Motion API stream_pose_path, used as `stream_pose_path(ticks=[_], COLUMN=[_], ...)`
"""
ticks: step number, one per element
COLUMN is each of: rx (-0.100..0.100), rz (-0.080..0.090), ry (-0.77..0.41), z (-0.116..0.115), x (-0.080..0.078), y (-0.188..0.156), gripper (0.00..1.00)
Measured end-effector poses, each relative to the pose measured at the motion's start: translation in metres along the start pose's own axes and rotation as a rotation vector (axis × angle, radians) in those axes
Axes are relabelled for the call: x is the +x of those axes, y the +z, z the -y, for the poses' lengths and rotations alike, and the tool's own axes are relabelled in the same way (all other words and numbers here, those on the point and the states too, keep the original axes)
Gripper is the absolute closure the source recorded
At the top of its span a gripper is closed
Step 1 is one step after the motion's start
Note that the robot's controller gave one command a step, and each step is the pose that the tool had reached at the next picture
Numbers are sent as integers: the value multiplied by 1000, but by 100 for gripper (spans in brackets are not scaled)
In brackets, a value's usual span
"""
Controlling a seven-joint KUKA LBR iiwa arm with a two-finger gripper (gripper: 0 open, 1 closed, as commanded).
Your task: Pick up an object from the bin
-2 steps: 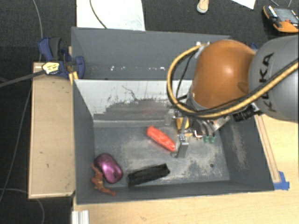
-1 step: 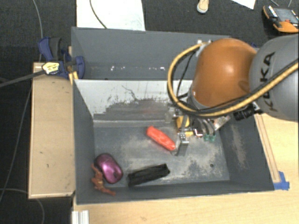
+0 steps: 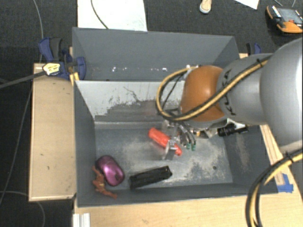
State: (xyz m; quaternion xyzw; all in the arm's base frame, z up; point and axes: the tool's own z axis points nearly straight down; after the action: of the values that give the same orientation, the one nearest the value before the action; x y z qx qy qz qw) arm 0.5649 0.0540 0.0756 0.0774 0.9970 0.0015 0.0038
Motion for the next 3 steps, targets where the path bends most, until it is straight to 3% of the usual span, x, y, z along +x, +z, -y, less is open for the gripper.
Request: stream_pose_path(ticks=[1,2,3], rx=[-4,3,-8], rz=[13,-11,15], ry=[-29,1,303], z=[-11,0,3], x=[8,6,12], y=[-87,5,5], gripper=[0,0,0])
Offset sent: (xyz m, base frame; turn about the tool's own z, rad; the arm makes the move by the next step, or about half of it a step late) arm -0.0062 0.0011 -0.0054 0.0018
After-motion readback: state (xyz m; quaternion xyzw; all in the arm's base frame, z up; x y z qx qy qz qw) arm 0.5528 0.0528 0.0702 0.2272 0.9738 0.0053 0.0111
